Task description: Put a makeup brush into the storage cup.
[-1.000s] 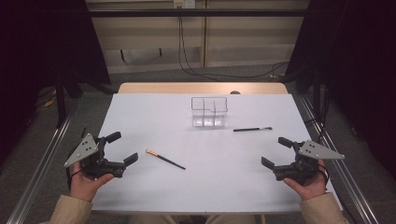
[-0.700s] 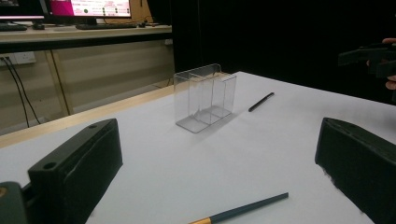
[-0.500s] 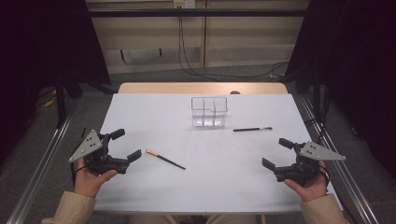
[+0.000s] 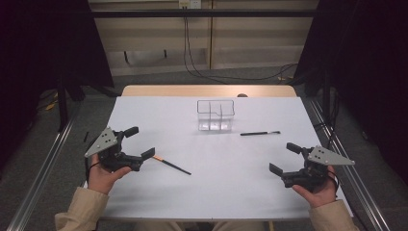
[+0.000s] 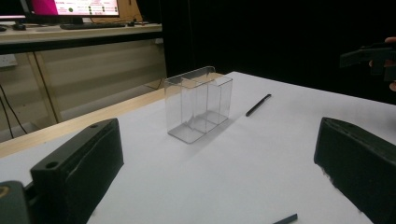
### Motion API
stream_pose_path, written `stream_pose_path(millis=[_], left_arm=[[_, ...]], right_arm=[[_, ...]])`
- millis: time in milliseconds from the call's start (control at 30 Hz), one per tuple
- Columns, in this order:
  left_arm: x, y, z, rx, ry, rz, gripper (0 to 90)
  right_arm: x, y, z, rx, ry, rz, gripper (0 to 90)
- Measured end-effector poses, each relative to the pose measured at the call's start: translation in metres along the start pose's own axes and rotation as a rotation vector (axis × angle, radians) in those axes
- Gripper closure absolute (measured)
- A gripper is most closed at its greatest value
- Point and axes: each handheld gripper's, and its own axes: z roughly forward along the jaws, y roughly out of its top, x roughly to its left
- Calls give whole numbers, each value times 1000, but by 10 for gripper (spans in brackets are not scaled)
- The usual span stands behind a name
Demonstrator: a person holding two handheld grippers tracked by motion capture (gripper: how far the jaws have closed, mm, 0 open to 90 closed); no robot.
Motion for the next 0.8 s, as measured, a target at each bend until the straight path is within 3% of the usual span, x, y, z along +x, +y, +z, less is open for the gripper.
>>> stream_pose_path(millis=[333,800], left_arm=[[0,-1,28,21,-39,-4,13],[3,-3,33,46,-43,-4,17]], right_arm=[[0,-1,-2,3,1,-1,0],[1,-1,-1,10,6,-6,0]])
